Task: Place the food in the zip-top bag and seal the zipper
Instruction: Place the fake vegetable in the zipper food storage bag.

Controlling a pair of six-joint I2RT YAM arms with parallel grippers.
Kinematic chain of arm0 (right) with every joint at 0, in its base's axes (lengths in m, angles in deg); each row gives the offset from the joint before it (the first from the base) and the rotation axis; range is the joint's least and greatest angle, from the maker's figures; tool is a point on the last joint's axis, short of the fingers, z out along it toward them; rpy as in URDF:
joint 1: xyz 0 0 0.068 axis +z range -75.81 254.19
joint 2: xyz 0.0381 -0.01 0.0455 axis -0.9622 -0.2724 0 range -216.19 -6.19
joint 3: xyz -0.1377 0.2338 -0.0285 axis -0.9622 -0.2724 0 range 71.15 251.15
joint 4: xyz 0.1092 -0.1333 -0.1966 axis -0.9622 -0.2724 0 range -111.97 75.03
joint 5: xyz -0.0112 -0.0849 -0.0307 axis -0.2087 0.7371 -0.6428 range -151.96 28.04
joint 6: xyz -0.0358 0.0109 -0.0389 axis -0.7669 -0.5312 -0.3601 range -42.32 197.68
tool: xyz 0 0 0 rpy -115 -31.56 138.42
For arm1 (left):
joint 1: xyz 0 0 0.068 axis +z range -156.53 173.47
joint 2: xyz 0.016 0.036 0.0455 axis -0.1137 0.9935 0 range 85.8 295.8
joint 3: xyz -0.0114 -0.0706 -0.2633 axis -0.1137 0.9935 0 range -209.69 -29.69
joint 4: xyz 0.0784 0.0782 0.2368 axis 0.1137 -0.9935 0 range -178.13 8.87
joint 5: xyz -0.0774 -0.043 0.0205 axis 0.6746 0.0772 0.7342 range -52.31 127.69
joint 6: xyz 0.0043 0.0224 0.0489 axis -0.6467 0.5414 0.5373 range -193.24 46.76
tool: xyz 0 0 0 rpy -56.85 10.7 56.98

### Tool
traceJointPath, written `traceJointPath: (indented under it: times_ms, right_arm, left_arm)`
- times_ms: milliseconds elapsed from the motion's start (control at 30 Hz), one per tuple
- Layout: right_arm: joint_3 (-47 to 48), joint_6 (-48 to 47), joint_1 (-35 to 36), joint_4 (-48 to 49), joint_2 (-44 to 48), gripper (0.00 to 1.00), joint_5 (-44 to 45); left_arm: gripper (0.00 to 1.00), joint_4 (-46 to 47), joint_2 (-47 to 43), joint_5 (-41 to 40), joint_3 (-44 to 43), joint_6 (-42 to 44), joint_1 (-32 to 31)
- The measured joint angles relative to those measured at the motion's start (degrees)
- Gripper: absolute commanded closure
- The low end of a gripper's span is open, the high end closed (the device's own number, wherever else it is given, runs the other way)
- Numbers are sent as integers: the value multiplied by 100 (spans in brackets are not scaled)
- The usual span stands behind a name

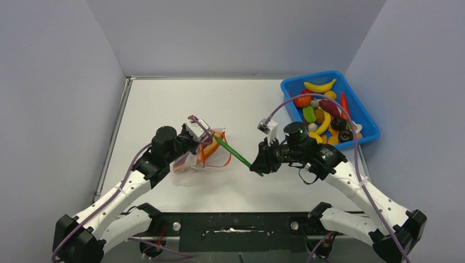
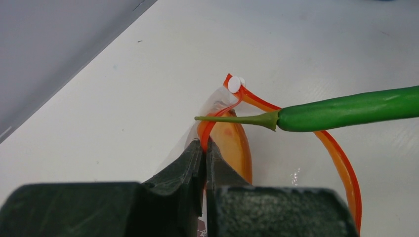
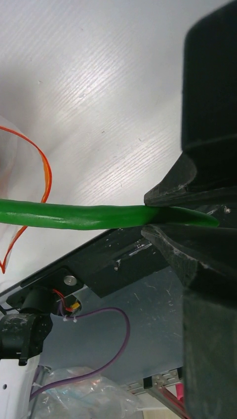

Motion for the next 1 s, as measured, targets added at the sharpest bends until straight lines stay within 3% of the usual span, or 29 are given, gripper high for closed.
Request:
traceJointPath:
  times_ms: [267, 1000]
  right_arm:
    - [162, -94, 284, -446, -398, 92, 195]
    - [476, -127, 828, -1703, -216, 92, 1067]
  left_arm:
    - [100, 68, -15, 125, 111, -107, 0]
    - [100, 116, -90, 308, 186, -205, 0]
